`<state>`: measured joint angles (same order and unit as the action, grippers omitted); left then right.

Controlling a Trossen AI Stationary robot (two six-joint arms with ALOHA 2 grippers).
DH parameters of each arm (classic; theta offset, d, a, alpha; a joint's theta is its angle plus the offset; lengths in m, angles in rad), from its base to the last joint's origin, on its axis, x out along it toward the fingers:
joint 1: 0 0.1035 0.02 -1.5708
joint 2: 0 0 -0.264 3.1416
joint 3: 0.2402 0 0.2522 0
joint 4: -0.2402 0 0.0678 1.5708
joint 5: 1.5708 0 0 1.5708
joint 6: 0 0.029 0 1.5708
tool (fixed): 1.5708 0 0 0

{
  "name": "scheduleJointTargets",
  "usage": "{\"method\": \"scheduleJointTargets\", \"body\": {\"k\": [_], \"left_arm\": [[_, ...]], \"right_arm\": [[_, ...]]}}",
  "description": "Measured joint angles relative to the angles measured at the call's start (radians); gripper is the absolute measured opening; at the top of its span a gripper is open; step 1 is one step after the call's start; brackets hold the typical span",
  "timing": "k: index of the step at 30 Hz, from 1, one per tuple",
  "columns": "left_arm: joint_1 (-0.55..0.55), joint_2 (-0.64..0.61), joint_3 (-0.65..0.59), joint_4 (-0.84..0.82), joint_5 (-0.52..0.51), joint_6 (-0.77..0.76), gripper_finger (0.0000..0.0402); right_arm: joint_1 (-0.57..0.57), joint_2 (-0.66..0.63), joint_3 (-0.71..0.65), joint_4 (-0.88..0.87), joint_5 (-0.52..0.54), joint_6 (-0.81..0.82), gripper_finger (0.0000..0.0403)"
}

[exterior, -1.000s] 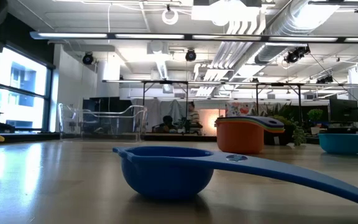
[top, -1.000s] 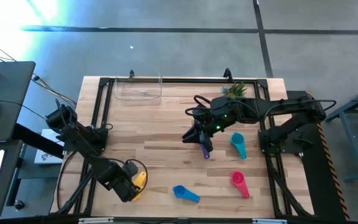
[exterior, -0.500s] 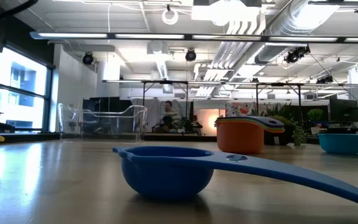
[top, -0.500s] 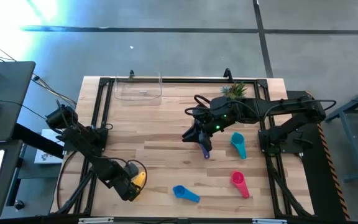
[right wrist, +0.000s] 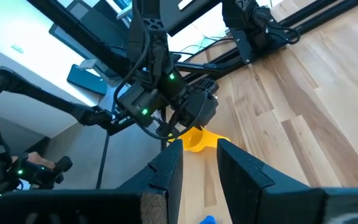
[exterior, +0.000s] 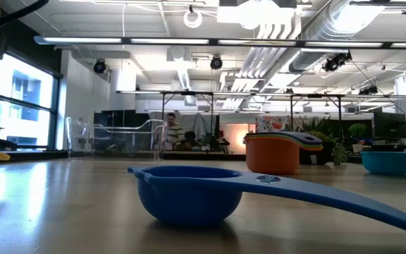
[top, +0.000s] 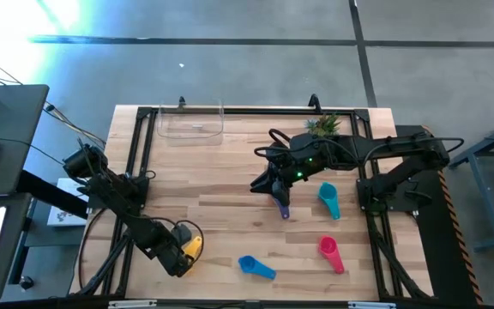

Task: Nest measuring cups in basket
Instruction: Stack the yellow measuring cup on top of the dark blue measuring cup

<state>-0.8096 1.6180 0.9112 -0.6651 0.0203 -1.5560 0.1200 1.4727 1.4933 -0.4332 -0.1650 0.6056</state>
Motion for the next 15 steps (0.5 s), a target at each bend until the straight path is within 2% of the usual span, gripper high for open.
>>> {"method": "scheduleJointTargets", "body": {"k": [6,15], "left_arm": [[0.062,0.000,0.000,0.006,0.009,0.152,0.0009],[0.241,0.000,0.041,0.004,0.049,0.563,0.0009]], "right_arm": [[0.000,0.000,0.000,0.000,0.012,0.026,0.0091],[0.000,0.000,0.000,-0.004,0.107,0.092,0.0091]]}}
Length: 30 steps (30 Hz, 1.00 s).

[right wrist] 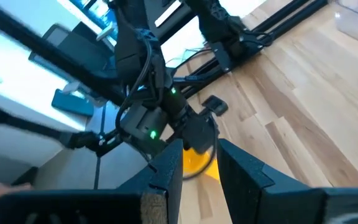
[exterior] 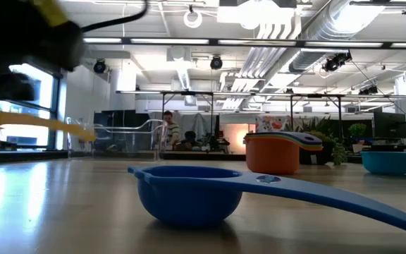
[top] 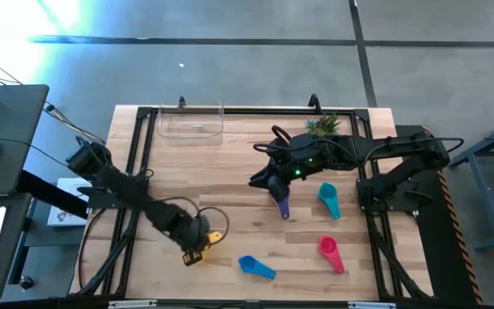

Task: Nest measuring cups in basket
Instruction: Stack the yellow measuring cup on top of the dark blue measuring cup

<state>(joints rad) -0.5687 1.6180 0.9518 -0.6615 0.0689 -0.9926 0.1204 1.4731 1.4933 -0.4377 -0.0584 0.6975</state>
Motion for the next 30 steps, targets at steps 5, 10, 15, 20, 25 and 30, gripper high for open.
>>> {"method": "scheduleJointTargets", "body": {"k": [5,10,15,20,25,30], "left_arm": [[0.111,0.000,0.042,-0.014,0.002,0.258,0.0005],[0.219,0.000,0.075,-0.065,0.008,0.528,0.0009],[0.319,0.000,0.096,-0.075,0.009,0.774,0.0009],[0.408,0.000,0.104,-0.073,-0.005,0.993,0.0009],[0.493,0.000,0.104,-0.067,-0.063,1.119,0.0009],[0.569,0.000,0.114,-0.039,-0.066,1.166,0.0009]], "right_arm": [[0.000,0.000,0.000,0.000,0.024,0.018,0.0091],[-0.001,0.000,0.000,0.000,0.038,0.021,0.0091],[-0.004,0.000,0.000,0.001,0.140,0.021,0.0091],[-0.034,0.000,0.000,0.004,0.188,0.031,0.0091],[-0.092,0.000,0.000,0.009,0.216,0.045,0.0091],[-0.169,0.000,0.000,0.031,0.207,-0.003,0.0091]]}}
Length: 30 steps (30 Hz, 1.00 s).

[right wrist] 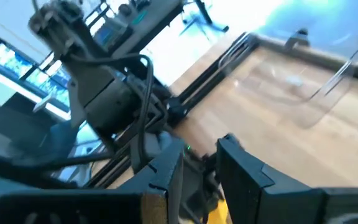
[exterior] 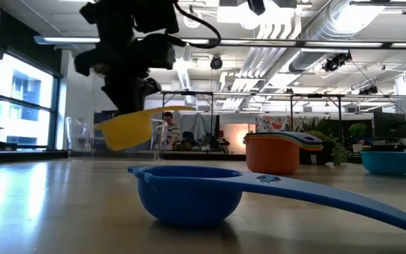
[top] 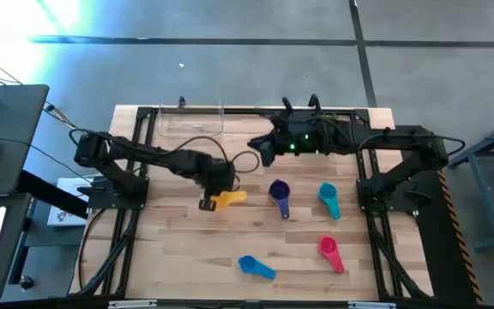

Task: Nest measuring cups in basket
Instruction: Stack the yellow measuring cup on top of the dark blue measuring cup

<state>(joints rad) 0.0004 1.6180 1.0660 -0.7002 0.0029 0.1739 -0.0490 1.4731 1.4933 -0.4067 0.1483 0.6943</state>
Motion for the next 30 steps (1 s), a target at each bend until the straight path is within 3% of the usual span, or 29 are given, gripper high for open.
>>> {"method": "scheduleJointTargets", "body": {"k": [8,18,30], "left_arm": [[0.046,0.050,0.114,-0.023,0.000,0.042,0.0009],[0.044,0.179,0.175,-0.068,0.015,0.036,0.0009],[0.011,0.229,0.183,-0.075,0.021,0.011,0.0009]], "right_arm": [[-0.137,-0.021,0.000,0.017,-0.130,-0.046,0.0091],[-0.204,-0.028,0.000,-0.005,-0.226,-0.079,0.0091],[-0.209,-0.027,0.000,-0.027,-0.231,-0.101,0.0091]]}}
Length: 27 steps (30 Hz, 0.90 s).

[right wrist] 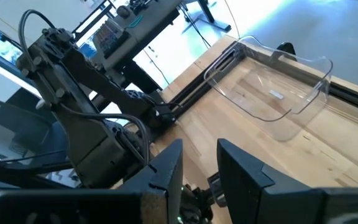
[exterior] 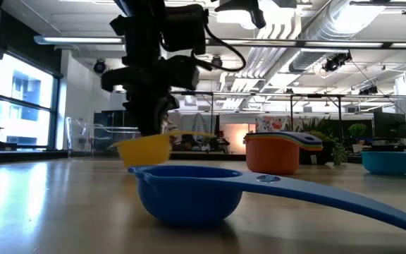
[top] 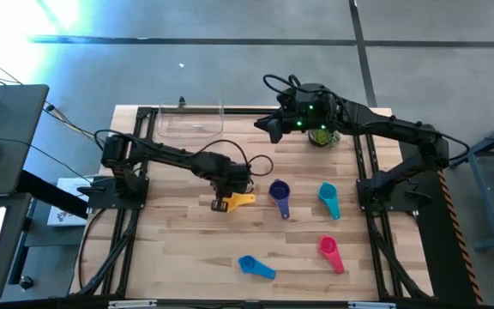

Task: Nest measuring cups in basket
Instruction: Stack the yellow measuring cup on top of the dark blue measuring cup

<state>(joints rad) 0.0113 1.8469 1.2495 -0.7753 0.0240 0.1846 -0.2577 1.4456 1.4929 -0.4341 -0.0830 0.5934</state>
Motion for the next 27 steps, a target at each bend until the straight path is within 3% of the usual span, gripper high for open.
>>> {"method": "scheduleJointTargets", "body": {"k": [27], "left_arm": [[-0.005,0.016,0.000,0.010,-0.002,-0.016,0.0022]], "right_arm": [[0.000,0.000,0.000,-0.012,-0.041,-0.003,0.0091]]}}
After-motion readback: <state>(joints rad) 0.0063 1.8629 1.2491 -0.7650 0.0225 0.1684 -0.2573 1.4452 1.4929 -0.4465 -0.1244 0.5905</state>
